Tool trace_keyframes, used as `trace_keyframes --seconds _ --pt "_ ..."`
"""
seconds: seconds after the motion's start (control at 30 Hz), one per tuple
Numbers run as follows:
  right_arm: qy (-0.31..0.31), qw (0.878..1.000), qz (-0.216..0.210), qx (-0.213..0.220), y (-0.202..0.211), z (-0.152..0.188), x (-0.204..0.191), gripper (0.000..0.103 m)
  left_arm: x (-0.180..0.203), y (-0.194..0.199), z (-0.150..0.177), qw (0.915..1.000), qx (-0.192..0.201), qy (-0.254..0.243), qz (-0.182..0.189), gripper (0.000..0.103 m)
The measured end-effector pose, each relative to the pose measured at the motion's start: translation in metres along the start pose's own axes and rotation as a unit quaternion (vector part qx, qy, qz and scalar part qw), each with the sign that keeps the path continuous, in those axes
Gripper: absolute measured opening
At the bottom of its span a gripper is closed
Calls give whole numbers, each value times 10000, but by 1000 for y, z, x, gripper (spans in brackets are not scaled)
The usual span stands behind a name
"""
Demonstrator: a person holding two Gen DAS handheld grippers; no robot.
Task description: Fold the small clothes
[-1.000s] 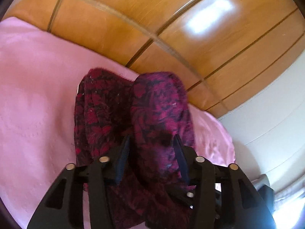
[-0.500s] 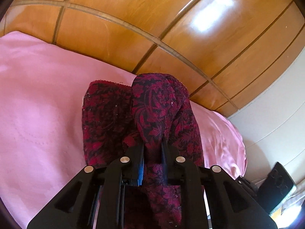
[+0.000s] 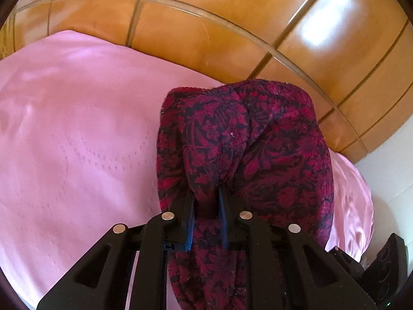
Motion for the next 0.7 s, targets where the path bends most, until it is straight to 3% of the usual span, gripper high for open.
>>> trace_keyframes --seconds 0.13,0.2,0.37,0.57,0.7 --pt "-90 9943 -1030 -244 29 -5 4 63 3 -3 3 9998 144 -93 -124 16" --pt "-303 9929 -1148 -61 49 -21 22 63 5 -2 4 9996 208 -109 -130 16" --pt "-811 9938 -722 250 49 -81 76 62 9 0 5 9987 314 -269 -286 16" --pt "-950 9953 -188 -90 -5 -138 103 58 16 1 6 9961 440 -506 -572 16" --pt "-897 9944 77 -545 -43 -142 111 59 16 1 8 9947 495 -626 -648 16"
Point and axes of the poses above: each gripper's, at about its wrist camera, not at the fingertips, and y roughly against the way its jaws point, x to its right, z to its underside, the point moved 10 cm from there along -y, roughly the way its jaws point, and after that the axes turned 9 degrees about z, right-handed, at the moved point
